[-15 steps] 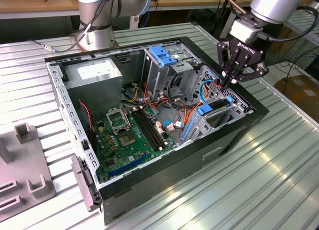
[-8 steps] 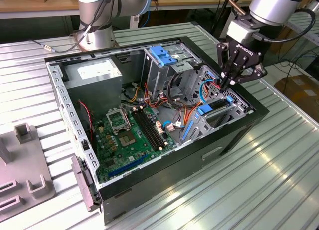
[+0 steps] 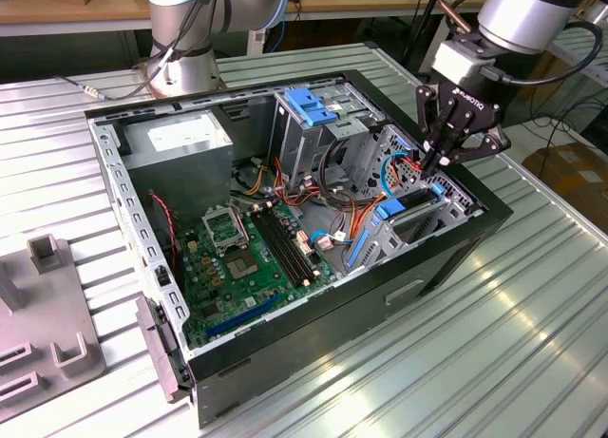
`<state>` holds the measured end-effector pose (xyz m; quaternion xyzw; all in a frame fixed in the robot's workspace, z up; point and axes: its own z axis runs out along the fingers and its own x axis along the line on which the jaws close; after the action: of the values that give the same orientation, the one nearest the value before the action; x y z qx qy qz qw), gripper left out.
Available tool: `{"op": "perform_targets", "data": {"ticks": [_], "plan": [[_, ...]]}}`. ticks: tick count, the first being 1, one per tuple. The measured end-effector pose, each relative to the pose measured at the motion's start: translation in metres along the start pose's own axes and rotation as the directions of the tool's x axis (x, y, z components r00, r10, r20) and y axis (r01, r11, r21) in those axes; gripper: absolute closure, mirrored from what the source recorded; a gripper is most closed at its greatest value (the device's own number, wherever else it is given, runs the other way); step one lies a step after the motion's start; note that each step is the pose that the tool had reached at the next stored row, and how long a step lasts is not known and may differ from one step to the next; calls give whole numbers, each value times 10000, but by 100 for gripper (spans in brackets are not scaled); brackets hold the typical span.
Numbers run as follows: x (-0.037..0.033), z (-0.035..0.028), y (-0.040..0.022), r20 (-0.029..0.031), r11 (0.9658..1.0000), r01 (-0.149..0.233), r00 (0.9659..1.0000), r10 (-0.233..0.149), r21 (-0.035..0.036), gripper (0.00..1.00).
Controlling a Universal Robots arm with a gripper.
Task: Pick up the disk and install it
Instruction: 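Insert the first disk wire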
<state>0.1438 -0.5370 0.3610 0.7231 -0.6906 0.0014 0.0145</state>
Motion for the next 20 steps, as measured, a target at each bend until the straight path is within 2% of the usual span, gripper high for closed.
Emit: {"op": "perform_targets", "data": {"ticks": [4,9,12,20], "plan": [[4,5,39,0,10000,-17,10000,17,0,84],[21,11,152,-1,10000,17,10000,-17,0,84],[31,14,190,-2,10000,35,10000,-35,0,84],[55,16,217,-2,9999,111,9999,-111,3,84]]}}
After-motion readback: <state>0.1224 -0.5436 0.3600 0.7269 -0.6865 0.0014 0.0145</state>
